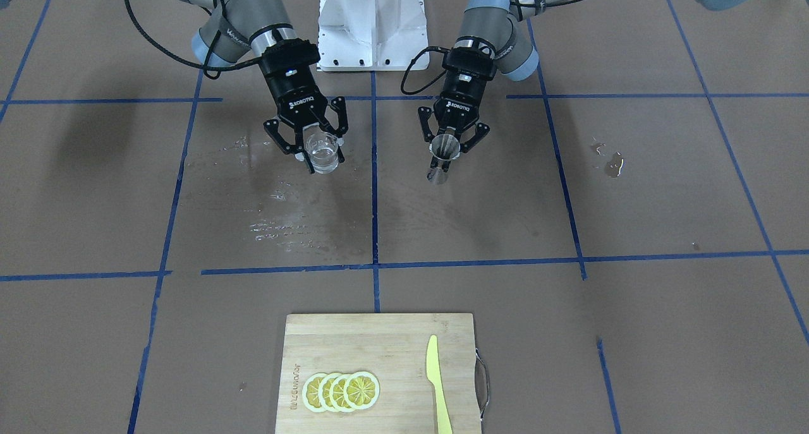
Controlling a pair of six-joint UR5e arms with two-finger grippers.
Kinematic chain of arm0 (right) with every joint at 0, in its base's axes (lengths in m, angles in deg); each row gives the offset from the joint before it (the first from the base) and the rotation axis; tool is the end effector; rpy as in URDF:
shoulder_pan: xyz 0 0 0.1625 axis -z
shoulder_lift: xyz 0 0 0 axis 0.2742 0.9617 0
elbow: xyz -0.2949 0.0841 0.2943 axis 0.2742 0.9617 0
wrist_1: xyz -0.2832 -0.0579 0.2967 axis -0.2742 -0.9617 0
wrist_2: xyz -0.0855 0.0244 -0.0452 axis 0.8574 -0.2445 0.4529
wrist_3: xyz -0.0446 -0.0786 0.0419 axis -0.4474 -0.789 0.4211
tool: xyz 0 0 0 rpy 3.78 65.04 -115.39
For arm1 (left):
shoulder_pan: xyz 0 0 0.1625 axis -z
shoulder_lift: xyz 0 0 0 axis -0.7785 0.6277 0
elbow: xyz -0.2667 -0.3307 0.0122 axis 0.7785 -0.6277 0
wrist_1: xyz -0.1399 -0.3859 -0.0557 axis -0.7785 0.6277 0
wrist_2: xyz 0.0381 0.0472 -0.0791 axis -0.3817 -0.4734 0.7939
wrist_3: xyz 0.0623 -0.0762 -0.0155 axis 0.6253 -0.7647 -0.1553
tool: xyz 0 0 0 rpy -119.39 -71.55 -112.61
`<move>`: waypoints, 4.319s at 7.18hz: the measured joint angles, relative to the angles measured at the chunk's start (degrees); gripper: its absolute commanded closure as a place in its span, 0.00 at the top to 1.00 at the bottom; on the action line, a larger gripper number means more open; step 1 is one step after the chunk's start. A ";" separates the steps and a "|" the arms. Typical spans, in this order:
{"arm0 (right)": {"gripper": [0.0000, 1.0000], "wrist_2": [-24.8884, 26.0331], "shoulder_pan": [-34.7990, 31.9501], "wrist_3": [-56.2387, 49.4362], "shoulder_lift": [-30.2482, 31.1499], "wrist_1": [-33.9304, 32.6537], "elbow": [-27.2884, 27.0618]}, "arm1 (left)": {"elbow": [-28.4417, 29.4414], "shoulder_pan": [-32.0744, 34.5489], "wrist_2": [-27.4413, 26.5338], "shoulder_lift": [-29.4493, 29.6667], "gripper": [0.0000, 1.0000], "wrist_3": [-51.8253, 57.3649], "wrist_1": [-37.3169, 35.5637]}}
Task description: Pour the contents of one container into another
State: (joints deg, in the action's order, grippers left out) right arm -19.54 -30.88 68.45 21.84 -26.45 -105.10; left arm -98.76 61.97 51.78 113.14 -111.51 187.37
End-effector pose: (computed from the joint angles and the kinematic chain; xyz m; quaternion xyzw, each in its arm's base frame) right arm -0.5125 -0.3443 0.2387 0.5600 -0.3821 0.0221 0.7347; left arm 0.5433 -0.3209 0.2890 0.5869 0.4063 -0.1045 0.6925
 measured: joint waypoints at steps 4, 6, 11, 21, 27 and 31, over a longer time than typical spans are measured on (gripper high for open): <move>0.00 -13.25 -5.28 -3.01 -5.11 -18.78 -5.88 | 3.05 -0.43 1.30 3.17 0.00 2.50 -0.35; 0.00 -17.48 -5.80 -4.20 -6.47 -26.73 -9.18 | 3.86 -0.35 1.63 3.70 0.00 3.74 -0.51; 0.00 -20.00 -5.79 -9.25 -9.63 -39.57 -13.07 | 6.40 -0.18 1.28 7.63 0.00 3.86 -0.50; 0.00 -20.14 -5.81 -18.02 -11.81 -47.23 -13.22 | 10.94 -0.30 0.45 12.74 0.00 3.77 -0.50; 0.00 -20.04 -6.09 -25.18 -12.65 -49.76 -13.18 | 10.92 -0.30 0.54 13.17 0.00 3.85 -0.50; 0.00 -19.14 -6.43 -32.13 -14.16 -54.01 -13.26 | 10.72 -0.30 0.52 13.18 0.00 3.86 -0.50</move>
State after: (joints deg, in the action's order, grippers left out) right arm -38.68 -37.31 36.32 7.67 -80.46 -118.36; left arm -88.04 61.67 52.31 126.32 -107.66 186.88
